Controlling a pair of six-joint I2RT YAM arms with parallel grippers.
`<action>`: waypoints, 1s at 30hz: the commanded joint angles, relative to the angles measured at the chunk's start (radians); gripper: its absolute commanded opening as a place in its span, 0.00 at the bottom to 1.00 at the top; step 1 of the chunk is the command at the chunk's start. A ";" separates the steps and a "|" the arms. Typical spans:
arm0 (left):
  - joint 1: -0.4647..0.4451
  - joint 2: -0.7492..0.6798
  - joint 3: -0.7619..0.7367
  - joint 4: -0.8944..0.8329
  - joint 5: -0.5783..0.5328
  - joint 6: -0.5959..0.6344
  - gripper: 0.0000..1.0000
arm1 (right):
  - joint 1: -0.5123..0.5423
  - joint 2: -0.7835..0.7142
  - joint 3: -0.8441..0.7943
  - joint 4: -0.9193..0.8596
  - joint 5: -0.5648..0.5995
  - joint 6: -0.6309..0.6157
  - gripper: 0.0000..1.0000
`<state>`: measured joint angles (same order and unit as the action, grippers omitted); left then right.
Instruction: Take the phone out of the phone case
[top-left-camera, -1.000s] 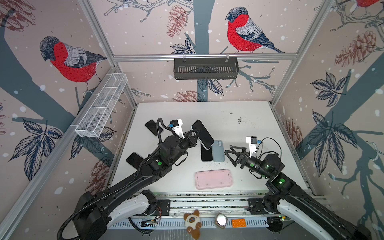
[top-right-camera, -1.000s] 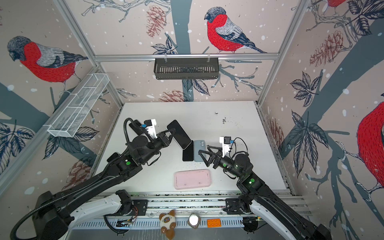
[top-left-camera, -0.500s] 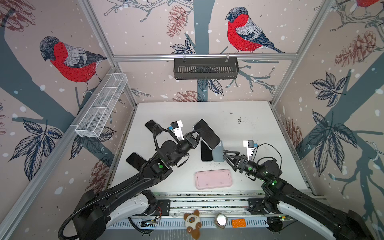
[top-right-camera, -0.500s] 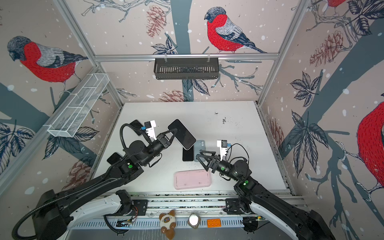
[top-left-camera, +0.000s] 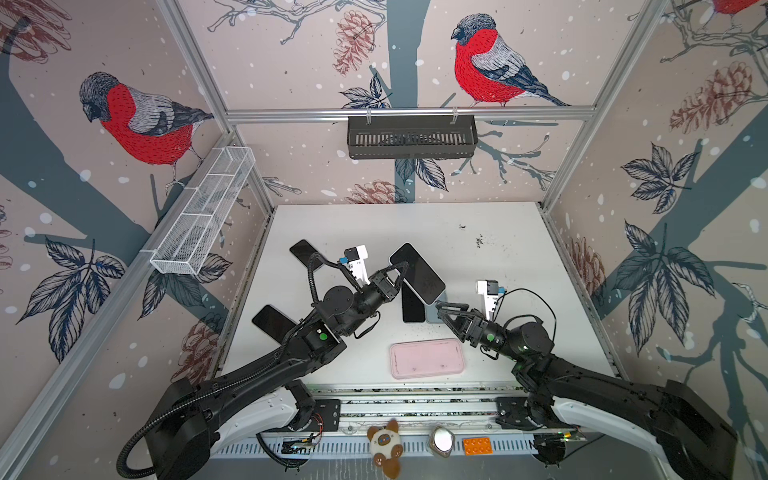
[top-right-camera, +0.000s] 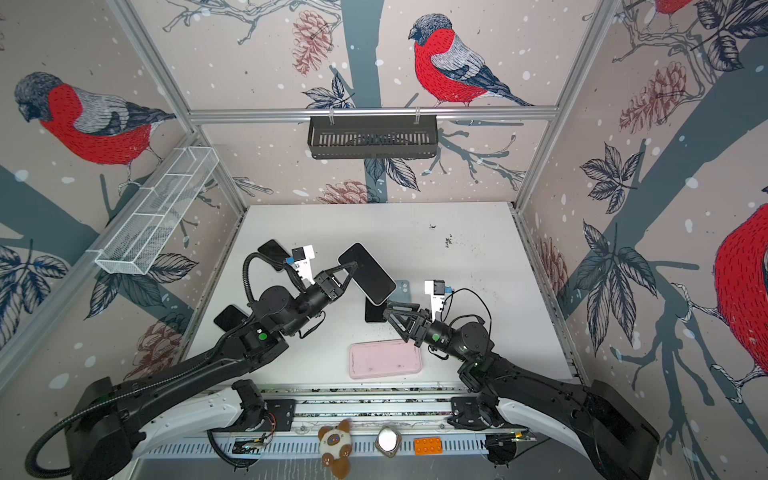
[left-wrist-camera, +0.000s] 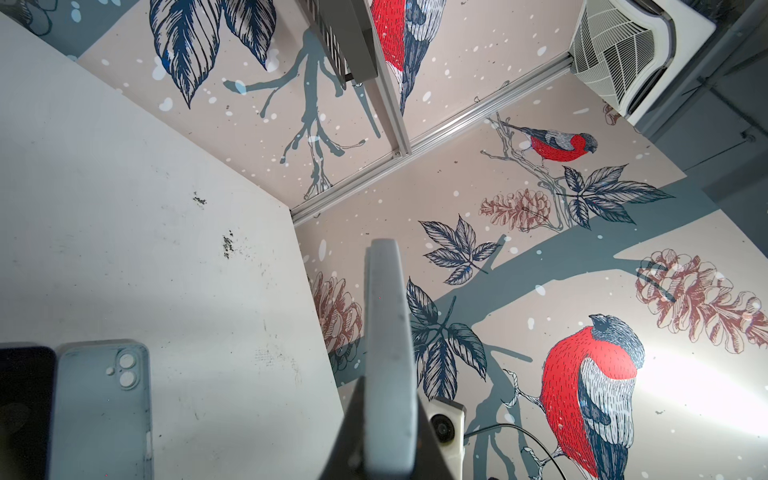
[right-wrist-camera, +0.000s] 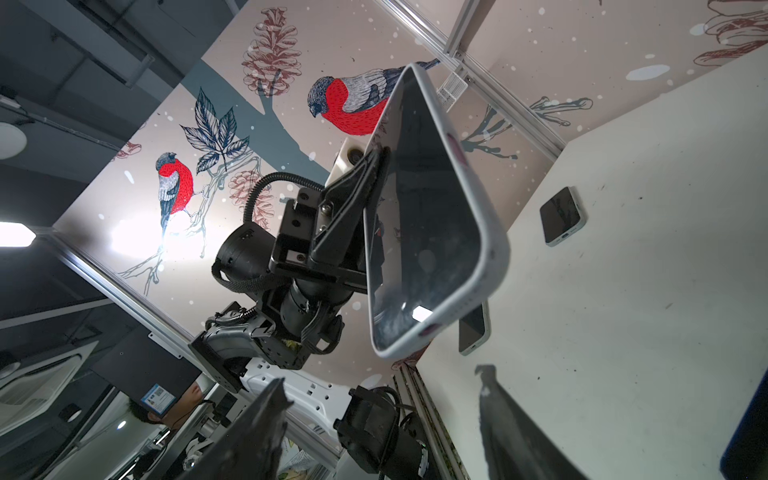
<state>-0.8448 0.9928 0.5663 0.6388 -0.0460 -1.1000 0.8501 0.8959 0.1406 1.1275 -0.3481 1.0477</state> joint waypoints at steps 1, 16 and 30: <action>-0.003 -0.002 -0.011 0.150 -0.029 -0.039 0.00 | 0.004 0.003 0.007 0.068 0.032 0.011 0.67; -0.007 0.008 -0.045 0.212 -0.035 -0.075 0.00 | 0.008 0.135 0.035 0.191 0.013 0.050 0.55; -0.009 0.040 -0.071 0.272 -0.038 -0.089 0.00 | 0.024 0.202 0.039 0.260 0.011 0.061 0.45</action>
<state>-0.8536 1.0317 0.4961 0.7807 -0.0780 -1.1778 0.8719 1.0897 0.1761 1.3148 -0.3286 1.0969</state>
